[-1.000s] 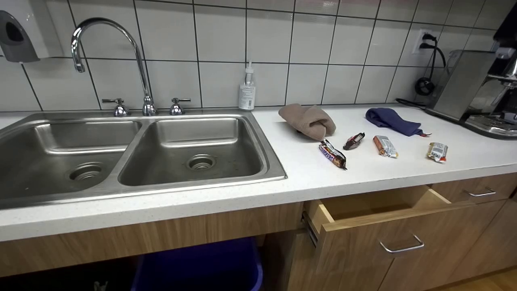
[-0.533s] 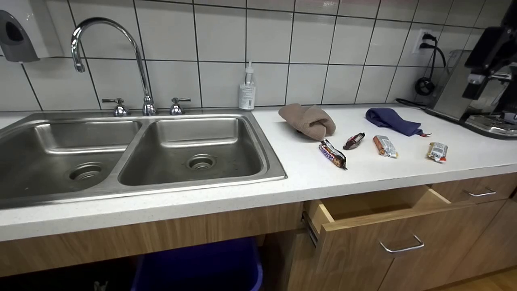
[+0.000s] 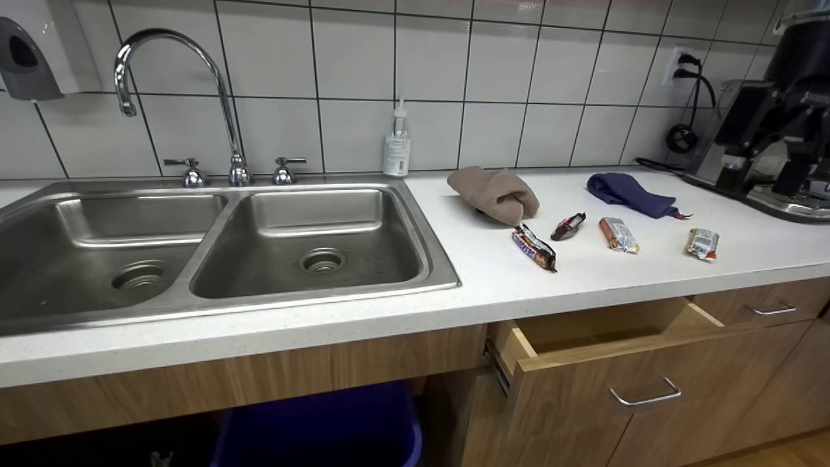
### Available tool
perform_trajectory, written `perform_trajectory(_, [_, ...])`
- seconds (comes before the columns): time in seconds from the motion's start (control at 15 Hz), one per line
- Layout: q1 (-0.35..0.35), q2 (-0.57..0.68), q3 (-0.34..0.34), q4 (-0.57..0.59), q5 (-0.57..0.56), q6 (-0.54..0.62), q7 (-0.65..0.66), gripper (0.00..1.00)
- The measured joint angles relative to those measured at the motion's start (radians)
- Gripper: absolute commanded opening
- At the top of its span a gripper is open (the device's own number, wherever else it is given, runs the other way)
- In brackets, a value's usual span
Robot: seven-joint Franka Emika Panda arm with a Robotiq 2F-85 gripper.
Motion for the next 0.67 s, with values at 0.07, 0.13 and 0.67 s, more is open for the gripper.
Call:
perform_trajectory(0.07, [0.001, 0.010, 0.002, -0.004, 0.000, 0.020, 0.000, 1.00])
perform_trajectory(0.13, [0.001, 0.020, 0.005, -0.010, 0.000, 0.044, 0.000, 1.00])
perform_trajectory(0.67, [0.004, 0.082, 0.026, -0.077, -0.005, 0.229, 0.001, 1.00])
